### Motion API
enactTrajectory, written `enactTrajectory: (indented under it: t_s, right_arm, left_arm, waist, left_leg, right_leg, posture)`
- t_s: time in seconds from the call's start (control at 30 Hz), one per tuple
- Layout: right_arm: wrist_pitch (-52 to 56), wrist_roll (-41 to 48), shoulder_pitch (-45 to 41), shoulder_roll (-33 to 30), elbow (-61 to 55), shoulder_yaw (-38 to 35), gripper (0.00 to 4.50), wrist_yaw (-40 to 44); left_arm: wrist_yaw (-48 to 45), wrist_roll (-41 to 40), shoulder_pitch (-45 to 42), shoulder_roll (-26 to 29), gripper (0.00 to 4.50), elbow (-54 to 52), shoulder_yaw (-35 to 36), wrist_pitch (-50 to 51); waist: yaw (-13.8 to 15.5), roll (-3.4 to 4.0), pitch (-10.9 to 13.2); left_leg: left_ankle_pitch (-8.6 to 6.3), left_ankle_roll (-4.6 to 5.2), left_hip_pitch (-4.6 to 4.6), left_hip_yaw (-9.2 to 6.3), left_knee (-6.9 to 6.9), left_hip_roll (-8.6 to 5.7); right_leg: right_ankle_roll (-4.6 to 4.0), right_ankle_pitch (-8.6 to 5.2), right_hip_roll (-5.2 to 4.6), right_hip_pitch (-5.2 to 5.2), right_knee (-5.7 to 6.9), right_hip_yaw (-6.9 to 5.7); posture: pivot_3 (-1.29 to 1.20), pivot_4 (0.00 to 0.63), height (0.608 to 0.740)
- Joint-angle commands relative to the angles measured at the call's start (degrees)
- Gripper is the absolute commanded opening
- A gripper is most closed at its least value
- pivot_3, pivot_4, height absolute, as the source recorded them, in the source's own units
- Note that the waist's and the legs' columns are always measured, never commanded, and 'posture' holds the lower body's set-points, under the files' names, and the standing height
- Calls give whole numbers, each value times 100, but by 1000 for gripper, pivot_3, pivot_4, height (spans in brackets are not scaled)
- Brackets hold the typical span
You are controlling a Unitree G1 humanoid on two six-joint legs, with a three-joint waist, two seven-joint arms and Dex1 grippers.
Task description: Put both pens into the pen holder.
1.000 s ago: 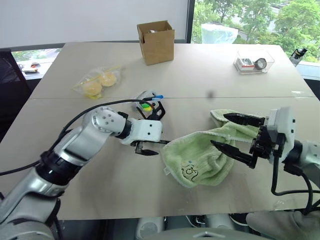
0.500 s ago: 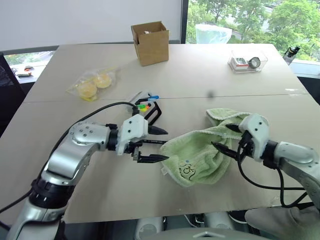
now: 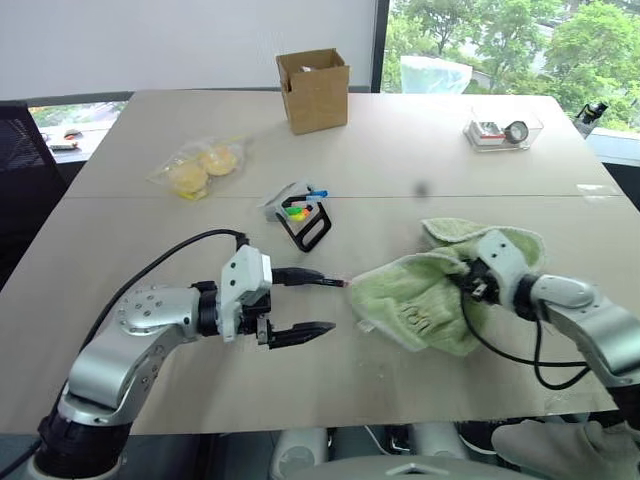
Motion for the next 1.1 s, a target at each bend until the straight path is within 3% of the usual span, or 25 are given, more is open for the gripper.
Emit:
enactTrajectory:
  t_s: [0.03,0.17,0.27,0.33,0.43,0.6,0.73,0.83,1.1]
  right_arm:
    - [52,-685,-57,-593,481,-865,14,-476]
    - [-61,-1050,-324,-898,881,-1065,14,-549]
    - [246,-494,-526,-509,1063,-1008,14,90]
    - [282,-309,-570,-250,1233,-1057,1014,279]
    - [227,-235,-452,-199,1284,-1162,2170,509]
    - [215,220,179,-541,-223,-2092,4255,1012]
    - [291,1541,1065,-606,-1896,-3289,4383,2222]
    - [575,2492,1376,-613,-2640,-3867,4383,2582]
    - [-31,3004,2173,-350,-3999,-3845,4383,2684]
  left_arm:
    - [151,-4,25,-85,4059,-214,-4,-160]
    - [252,327,-77,-50,4059,-64,-232,-241]
    - [457,856,-569,25,4059,85,-749,-48]
    - [392,1032,-850,42,4059,228,-1009,-58]
    - [452,1397,-1334,55,4059,478,-1356,57]
    - [-25,2197,-2391,443,4059,1098,-2093,71]
    - [-551,2569,-3066,541,4059,1565,-2561,-121]
    - [-846,2793,-3380,547,4059,1781,-2793,-223]
    - [-1693,3834,-4632,67,4059,2550,-3983,-380]
  waist:
    - [24,11,7]
    - [-35,15,6]
    - [-98,13,5]
    - [-105,11,4]
    - [-96,31,12]
    - [-75,34,13]
    - [-79,35,13]
    - [-87,30,16]
    - [-20,15,19]
  left_leg:
    - [1,-1,-3,5,1,-3]
    - [5,-11,0,11,-4,7]
    - [2,-5,5,4,-19,11]
    - [0,-2,6,-1,-19,15]
    - [0,-2,5,3,-19,17]
    - [0,-2,-4,8,-17,10]
    - [0,-4,-2,6,-22,10]
    - [-1,-4,-5,-4,-23,10]
    - [-3,3,-3,-22,-9,-3]
  right_leg:
    - [0,1,-1,-4,0,3]
    - [9,7,19,-10,0,11]
    - [19,10,32,-9,0,10]
    - [22,11,52,-8,-2,10]
    - [19,13,51,-10,-2,16]
    - [22,13,38,-11,-9,20]
    - [29,8,43,-12,-12,20]
    - [32,6,47,-11,-14,21]
    - [27,-5,75,-5,-7,66]
  posture:
    - [0,150,740]
    - [0,150,740]
    - [0,150,740]
    - [0,150,740]
    - [0,150,740]
    - [0,150,740]
    - [0,150,740]
    - [0,150,740]
    - [0,150,740]
